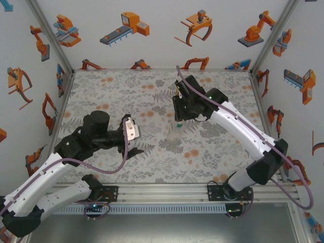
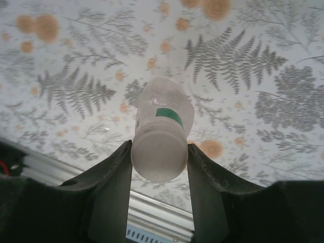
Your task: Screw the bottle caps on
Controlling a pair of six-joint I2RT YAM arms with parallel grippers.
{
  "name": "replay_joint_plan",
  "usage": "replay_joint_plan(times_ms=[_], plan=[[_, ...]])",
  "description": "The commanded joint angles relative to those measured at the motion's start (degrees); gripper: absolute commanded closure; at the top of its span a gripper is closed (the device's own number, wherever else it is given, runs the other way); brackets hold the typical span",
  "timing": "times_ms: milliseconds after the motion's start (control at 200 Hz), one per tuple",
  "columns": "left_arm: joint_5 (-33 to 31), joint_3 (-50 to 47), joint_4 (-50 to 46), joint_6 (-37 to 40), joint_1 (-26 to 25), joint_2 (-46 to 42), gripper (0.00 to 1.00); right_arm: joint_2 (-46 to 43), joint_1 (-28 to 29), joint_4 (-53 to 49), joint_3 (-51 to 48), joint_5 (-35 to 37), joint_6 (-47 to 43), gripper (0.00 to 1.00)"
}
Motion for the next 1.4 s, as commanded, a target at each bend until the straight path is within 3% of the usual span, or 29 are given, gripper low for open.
replay_joint_plan(times_ms=[0,476,901,1026,1106,1397], plan=[[-0.09,-0.77,0.07,-2.29,-0.12,-1.27,0.14,2.53,-2.62,-2.43,3.67,2.79,-6.13,1.0],[0.05,-2.34,0.03,-4.67,-0.2,-2.72,0.14,17.36,-16.15,-0.89,17.39,-0.66,-11.88,1.0],[-0.82,-2.8,-0.66,-5.04,-0.26,-4.08,0.13,25.14,-18.02,-1.94,26.92,-0.07,-13.55,1.0],[-0.8,-2.8,-0.68,-4.98,-0.21,-4.01,0.13,25.49,-18.05,-3.05,27.32,-0.4,-13.14,0.74],[-0.82,-2.67,-0.68,-4.85,-0.19,-3.92,0.13,25.6,-18.09,-3.57,27.33,-0.6,-12.85,0.62],[-0.91,-1.84,-0.89,-4.07,-0.21,-3.14,0.12,24.57,-18.04,-5.45,29.01,-0.95,-12.03,0.47]])
